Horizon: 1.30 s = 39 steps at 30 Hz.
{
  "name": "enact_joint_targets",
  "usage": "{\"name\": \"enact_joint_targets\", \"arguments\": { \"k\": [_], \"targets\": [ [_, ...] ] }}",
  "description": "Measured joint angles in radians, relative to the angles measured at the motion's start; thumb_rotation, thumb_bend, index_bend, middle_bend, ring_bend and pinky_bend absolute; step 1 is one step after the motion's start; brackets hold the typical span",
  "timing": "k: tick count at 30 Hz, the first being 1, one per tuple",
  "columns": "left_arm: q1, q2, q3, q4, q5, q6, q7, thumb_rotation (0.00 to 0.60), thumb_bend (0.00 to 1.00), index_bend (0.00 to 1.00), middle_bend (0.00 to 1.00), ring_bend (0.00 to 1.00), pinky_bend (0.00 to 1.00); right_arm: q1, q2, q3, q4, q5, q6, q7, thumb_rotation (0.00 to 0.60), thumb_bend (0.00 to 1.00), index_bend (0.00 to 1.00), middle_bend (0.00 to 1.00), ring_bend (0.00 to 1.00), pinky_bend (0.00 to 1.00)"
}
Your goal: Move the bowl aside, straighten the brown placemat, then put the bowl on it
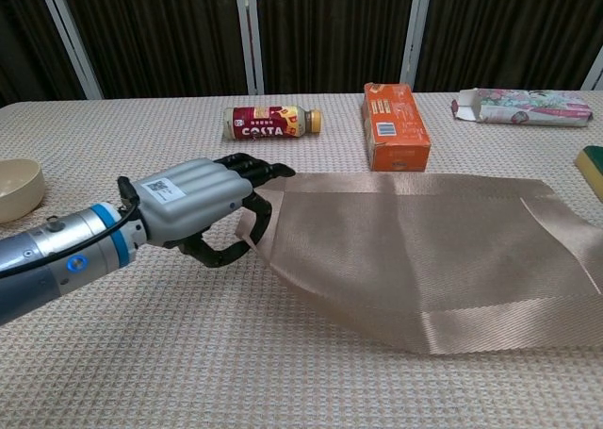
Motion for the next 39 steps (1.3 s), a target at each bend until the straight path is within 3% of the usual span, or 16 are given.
{"name": "enact_joint_targets", "arguments": {
  "k": [13,19,30,32,33,35,36,37,39],
  "targets": [
    [0.121,0.28,0.148,-0.307,-0.003,0.039,0.031,0.6,0.49,0.62,0.0,0.0,0.0,-0.012,0.002,-0.008,-0.012,-0.034,0.018,-0.014,0.6,0.0,0.0,0.0,0.0,0.0],
    [0.169,0.337,0.204,-0.323,0.032,0.071,-0.001,0.6,0.49,0.63,0.0,0.0,0.0,-0.017,0.004,-0.01,-0.016,-0.042,0.022,-0.015,0.6,0.0,0.0,0.0,0.0,0.0],
    [0.214,0.365,0.207,-0.266,0.028,0.11,-0.023,0.6,0.49,0.61,0.0,0.0,0.0,-0.021,0.007,-0.011,-0.021,-0.055,0.023,-0.013,0.6,0.0,0.0,0.0,0.0,0.0],
    [0.22,0.364,0.204,-0.254,0.025,0.111,-0.033,0.6,0.43,0.5,0.0,0.0,0.0,-0.022,0.008,-0.012,-0.023,-0.059,0.025,-0.012,0.6,0.0,0.0,0.0,0.0,0.0],
    [0.223,0.363,0.205,-0.251,0.025,0.11,-0.038,0.6,0.38,0.4,0.0,0.0,0.0,-0.023,0.008,-0.012,-0.024,-0.061,0.026,-0.012,0.6,0.0,0.0,0.0,0.0,0.0],
    [0.228,0.364,0.206,-0.246,0.031,0.11,-0.047,0.6,0.2,0.11,0.0,0.0,0.0,-0.024,0.009,-0.012,-0.025,-0.063,0.027,-0.012,0.6,0.0,0.0,0.0,0.0,0.0],
    [0.231,0.364,0.206,-0.244,0.031,0.111,-0.051,0.6,0.13,0.04,0.0,0.0,0.0,-0.024,0.009,-0.012,-0.026,-0.063,0.026,-0.012,0.6,0.0,0.0,0.0,0.0,0.0],
    [0.236,0.367,0.206,-0.243,0.03,0.113,-0.052,0.6,0.06,0.0,0.0,0.0,0.0,-0.025,0.01,-0.012,-0.026,-0.064,0.026,-0.012,0.6,0.0,0.0,0.0,0.0,0.0],
    [0.24,0.375,0.205,-0.245,0.025,0.115,-0.052,0.6,0.01,0.0,0.0,0.0,0.0,-0.026,0.01,-0.012,-0.027,-0.066,0.026,-0.012,0.6,0.0,0.0,0.0,0.0,0.0]
  ]
}}
